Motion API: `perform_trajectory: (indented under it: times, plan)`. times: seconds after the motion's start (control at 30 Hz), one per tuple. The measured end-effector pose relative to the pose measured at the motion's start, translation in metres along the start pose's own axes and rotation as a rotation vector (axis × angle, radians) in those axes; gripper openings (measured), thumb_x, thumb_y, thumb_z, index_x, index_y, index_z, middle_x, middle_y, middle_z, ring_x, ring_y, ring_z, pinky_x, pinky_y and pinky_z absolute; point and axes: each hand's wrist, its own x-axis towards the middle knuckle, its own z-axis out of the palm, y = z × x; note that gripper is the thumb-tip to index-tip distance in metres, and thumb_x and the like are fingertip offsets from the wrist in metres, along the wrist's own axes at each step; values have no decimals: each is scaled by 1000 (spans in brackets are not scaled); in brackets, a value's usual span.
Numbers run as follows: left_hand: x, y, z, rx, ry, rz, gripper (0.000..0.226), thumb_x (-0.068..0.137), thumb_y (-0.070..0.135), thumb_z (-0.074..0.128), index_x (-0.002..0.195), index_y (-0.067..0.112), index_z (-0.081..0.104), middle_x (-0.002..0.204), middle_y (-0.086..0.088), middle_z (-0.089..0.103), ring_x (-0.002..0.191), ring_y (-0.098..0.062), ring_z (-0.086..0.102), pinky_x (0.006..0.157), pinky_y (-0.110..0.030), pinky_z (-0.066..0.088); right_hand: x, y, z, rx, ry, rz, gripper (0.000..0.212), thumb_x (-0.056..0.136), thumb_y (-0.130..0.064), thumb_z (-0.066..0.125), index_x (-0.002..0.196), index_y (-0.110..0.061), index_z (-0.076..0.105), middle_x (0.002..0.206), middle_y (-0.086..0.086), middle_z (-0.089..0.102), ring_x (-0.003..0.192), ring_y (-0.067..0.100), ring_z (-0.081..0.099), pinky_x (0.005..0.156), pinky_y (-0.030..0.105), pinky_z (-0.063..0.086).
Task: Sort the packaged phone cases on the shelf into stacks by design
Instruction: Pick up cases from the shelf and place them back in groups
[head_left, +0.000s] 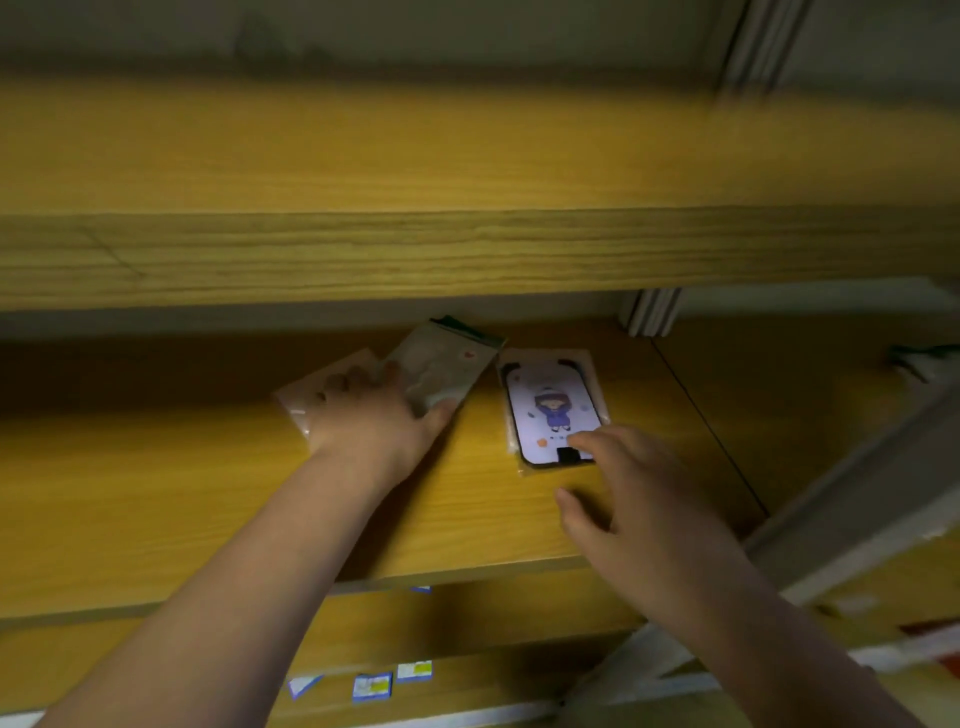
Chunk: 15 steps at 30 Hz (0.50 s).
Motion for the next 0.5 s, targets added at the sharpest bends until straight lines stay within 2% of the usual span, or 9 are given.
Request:
perform_trajectory:
  times: [0.1,0.23,0.3,0.37,0.4,0.5]
  plan:
    - [4,-7,-3,-3,42,21,84,80,84,30,143,28,38,140,-11,47,126,-36,47,84,-47,37,-1,-9,2,2,23,9,54,94,-49,52,144,-33,38,140,-15,39,125,2,37,101,23,40]
    - [7,-14,-8,-66,-2,20,93,77,86,39,148,27,31,146,-9,43,133,-36,42,96,-50,36,-4,-17,4,4,39,29,55,94,-50,53,144,-33,37,138,-15,41,123,2,39,102,25,42]
    - [9,-19,-5,-118,-15,20,93,77,85,41,147,24,34,145,-8,46,131,-34,45,87,-45,36,-5,-18,5,4,47,38,56,93,-49,54,144,-32,38,138,-14,42,123,2,41,102,25,43]
    - [10,-25,-2,-301,-15,24,87,78,79,50,142,22,39,139,-6,53,123,-31,52,80,-36,34,-7,-17,5,-3,52,47,57,93,-50,54,145,-32,38,139,-14,42,123,3,42,102,25,43]
    - [10,-28,0,-427,-13,18,80,78,74,57,139,23,42,133,-4,58,117,-29,57,80,-32,37,-9,-17,5,-10,53,48,57,93,-50,53,145,-32,37,139,-14,42,124,3,42,103,25,43]
    - [10,-36,3,-666,13,23,61,85,50,67,136,23,46,122,-6,65,107,-30,62,76,-29,44,-10,-17,8,-24,65,45,58,93,-51,53,145,-32,37,140,-13,42,125,4,42,103,27,43]
